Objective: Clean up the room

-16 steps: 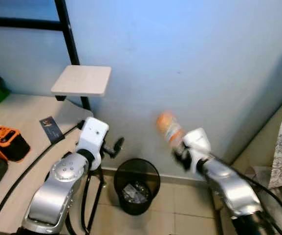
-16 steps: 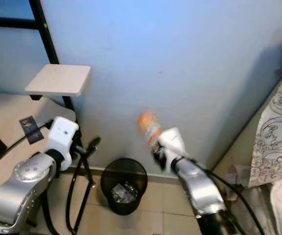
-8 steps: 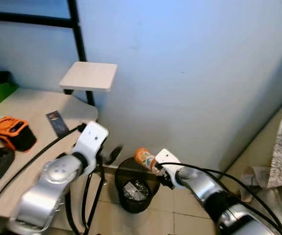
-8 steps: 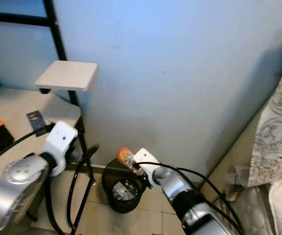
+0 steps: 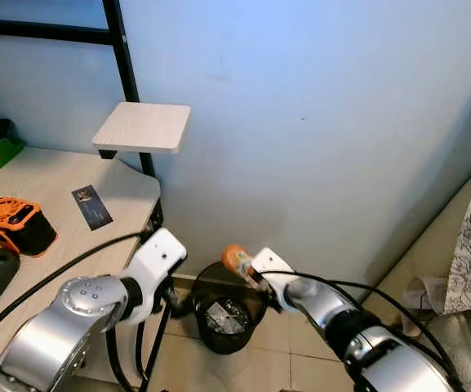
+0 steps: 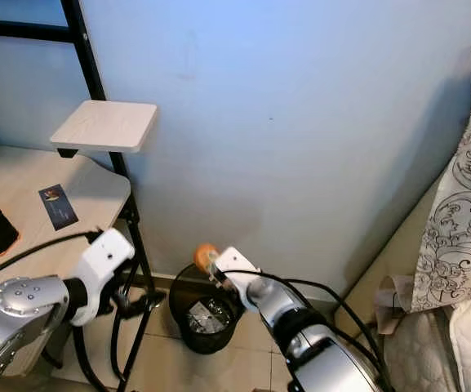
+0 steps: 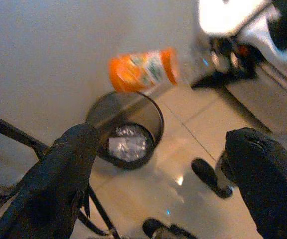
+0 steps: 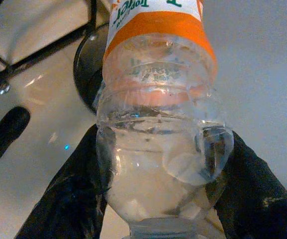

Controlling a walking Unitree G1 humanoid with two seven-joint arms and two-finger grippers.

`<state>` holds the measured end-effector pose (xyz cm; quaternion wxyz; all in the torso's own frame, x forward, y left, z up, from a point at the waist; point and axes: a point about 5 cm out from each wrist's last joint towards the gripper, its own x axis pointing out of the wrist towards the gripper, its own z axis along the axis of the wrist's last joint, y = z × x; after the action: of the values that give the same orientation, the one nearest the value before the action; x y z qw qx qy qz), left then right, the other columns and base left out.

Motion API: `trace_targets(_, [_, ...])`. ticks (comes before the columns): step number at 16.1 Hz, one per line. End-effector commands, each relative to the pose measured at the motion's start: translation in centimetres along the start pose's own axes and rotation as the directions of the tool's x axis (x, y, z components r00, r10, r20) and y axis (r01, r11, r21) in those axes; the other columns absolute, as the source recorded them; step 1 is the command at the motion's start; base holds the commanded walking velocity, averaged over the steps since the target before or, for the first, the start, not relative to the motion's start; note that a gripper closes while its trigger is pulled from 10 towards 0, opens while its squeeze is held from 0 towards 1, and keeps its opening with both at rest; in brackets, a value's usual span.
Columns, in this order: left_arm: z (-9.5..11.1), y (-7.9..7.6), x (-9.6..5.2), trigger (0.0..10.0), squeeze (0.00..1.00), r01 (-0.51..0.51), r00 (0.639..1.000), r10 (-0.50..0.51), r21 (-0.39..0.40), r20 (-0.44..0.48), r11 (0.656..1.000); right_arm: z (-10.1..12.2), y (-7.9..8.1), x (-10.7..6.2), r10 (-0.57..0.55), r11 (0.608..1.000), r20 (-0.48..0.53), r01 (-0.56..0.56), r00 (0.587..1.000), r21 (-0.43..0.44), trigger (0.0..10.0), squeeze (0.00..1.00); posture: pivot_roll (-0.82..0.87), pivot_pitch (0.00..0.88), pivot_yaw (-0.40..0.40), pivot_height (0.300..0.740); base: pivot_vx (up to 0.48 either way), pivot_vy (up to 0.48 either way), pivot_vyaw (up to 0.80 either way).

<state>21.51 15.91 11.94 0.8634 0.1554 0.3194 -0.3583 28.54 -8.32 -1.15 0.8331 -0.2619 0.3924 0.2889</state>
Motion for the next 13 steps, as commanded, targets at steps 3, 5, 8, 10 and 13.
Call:
trace_targets(3, [-0.2,0.0,-0.3,10.0,0.0,0.028,0.999,-0.027,0.02,-0.032,0.999,1.2,-0.3,0.0,-0.024,0.999,0.044,0.023,0.999,0.032,10.0,0.0,-0.06,0.0,-0.023,0.74,0.0,0.0,0.0])
trace_targets(5, [-0.3,0.1,-0.3,10.0,0.0,0.035,0.999,-0.034,0.021,-0.039,0.999,1.8,0.1,0.1,-0.02,0.999,0.057,0.018,0.998,0.049,10.0,0.5,-0.06,0.0,-0.021,0.74,0.0,0.0,0.0])
trace_targets(8, [-0.6,-0.2,-0.4,10.0,0.0,0.046,0.998,-0.045,0.018,-0.051,0.999,1.9,0.7,0.3,-0.004,0.997,0.065,-0.001,0.998,0.081,10.0,1.0,-0.06,0.0,-0.018,0.74,0.0,0.0,0.0])
trace_targets(10, [-0.5,-0.3,-0.4,10.0,0.0,0.049,0.998,-0.048,0.019,-0.047,0.999,1.7,1.1,0.4,0.018,0.994,0.066,-0.025,0.998,0.102,10.0,1.0,-0.06,0.0,-0.024,0.74,0.0,0.0,0.0])
trace_targets(13, [-0.6,-0.1,-0.5,10.0,0.0,0.034,0.999,-0.034,0.01,-0.041,0.999,0.2,2.3,0.6,0.078,0.989,0.045,-0.083,0.996,0.119,10.0,1.0,-0.05,0.0,-0.031,0.74,0.0,0.0,0.0])
